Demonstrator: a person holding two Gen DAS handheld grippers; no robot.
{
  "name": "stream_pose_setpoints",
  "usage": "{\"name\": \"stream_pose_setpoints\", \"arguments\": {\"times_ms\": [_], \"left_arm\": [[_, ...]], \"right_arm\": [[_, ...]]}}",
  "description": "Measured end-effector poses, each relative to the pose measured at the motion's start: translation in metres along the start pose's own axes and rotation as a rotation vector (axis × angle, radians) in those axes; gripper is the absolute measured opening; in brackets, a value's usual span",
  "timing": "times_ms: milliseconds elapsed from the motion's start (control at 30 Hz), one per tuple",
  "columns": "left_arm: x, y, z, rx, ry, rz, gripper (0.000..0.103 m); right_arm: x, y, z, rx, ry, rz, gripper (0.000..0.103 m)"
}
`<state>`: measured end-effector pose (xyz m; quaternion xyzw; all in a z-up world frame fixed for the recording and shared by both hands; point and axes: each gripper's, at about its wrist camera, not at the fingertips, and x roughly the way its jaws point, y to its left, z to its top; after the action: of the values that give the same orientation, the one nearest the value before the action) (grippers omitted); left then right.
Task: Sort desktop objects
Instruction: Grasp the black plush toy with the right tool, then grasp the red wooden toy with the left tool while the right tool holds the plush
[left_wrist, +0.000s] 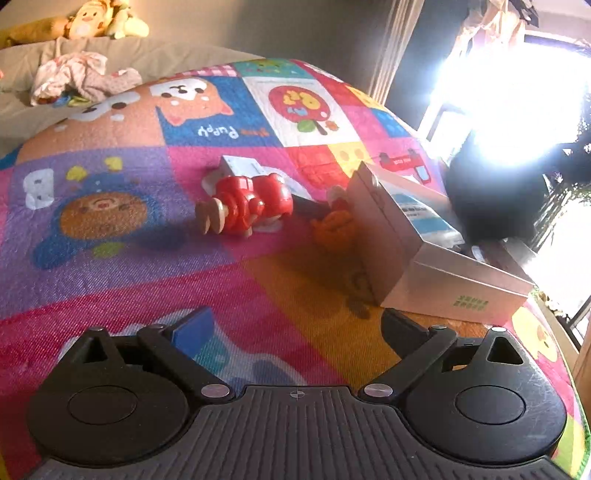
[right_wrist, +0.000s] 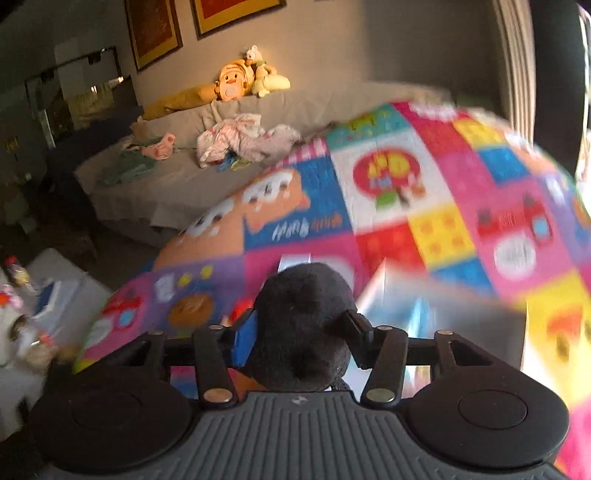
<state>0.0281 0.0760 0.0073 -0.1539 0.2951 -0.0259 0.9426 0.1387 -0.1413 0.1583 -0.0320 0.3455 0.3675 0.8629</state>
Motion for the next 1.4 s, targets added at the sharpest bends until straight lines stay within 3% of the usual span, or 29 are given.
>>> {"name": "stream_pose_setpoints", "arguments": {"times_ms": [33,133,267,333,400,433,467,533,567,600,633,733,833,900,1033,1200,1267,1333,1400], "left_arm": [[0.0,0.0,0.0,0.003,0.001,0.002,0.1],[0.001,-0.003,0.0,0.02,0.008,0.014,0.1],[0.003,-0.008,0.0,0.051,0.02,0.038,0.1],[0.003,-0.01,0.0,0.068,0.025,0.05,0.1],[0.005,-0.012,0.002,0.081,0.034,0.063,0.1],[0.006,-0.013,0.004,0.087,0.036,0.069,0.1],[0.008,-0.014,0.008,0.092,0.028,0.071,0.099],[0.012,-0.015,0.019,0.114,0.002,0.084,0.089],[0.016,-0.016,0.027,0.138,-0.01,0.09,0.076],[0.02,-0.016,0.034,0.161,-0.017,0.094,0.071],[0.025,-0.017,0.04,0.189,-0.028,0.104,0.07],[0.043,-0.018,0.054,0.3,-0.071,0.226,0.071],[0.063,-0.014,0.066,0.339,-0.061,0.288,0.079],[0.075,-0.011,0.071,0.352,-0.044,0.293,0.082],[0.095,-0.015,0.068,0.439,-0.007,0.315,0.078],[0.092,-0.028,0.055,0.571,0.002,0.349,0.061],[0.083,-0.03,0.054,0.56,0.016,0.346,0.049],[0.067,-0.033,0.053,0.5,0.023,0.315,0.049],[0.044,-0.04,0.047,0.45,0.036,0.228,0.049]], "right_arm": [[-0.01,-0.005,-0.016,0.027,0.021,0.026,0.037],[-0.022,-0.022,-0.064,0.115,0.083,0.041,0.037],[-0.016,-0.044,-0.108,0.167,0.101,-0.103,0.039],[-0.019,-0.054,-0.121,0.198,0.063,-0.139,0.042],[-0.022,-0.062,-0.129,0.224,0.028,-0.162,0.058],[-0.023,-0.065,-0.133,0.232,0.007,-0.174,0.073],[-0.024,-0.068,-0.137,0.242,-0.016,-0.19,0.078],[-0.024,-0.075,-0.144,0.273,-0.058,-0.213,0.079],[-0.023,-0.079,-0.149,0.295,-0.066,-0.212,0.08],[-0.023,-0.083,-0.154,0.321,-0.074,-0.21,0.081],[-0.022,-0.086,-0.16,0.344,-0.081,-0.21,0.083],[-0.013,-0.092,-0.175,0.368,-0.085,-0.228,0.085],[-0.012,-0.093,-0.186,0.368,-0.123,-0.221,0.092],[-0.011,-0.092,-0.186,0.359,-0.123,-0.218,0.097],[-0.008,-0.091,-0.186,0.347,-0.118,-0.202,0.103],[-0.009,-0.092,-0.187,0.358,-0.129,-0.192,0.103],[-0.01,-0.094,-0.188,0.369,-0.136,-0.183,0.103],[-0.01,-0.096,-0.188,0.378,-0.142,-0.175,0.103],[-0.011,-0.096,-0.189,0.384,-0.147,-0.17,0.103]]}}
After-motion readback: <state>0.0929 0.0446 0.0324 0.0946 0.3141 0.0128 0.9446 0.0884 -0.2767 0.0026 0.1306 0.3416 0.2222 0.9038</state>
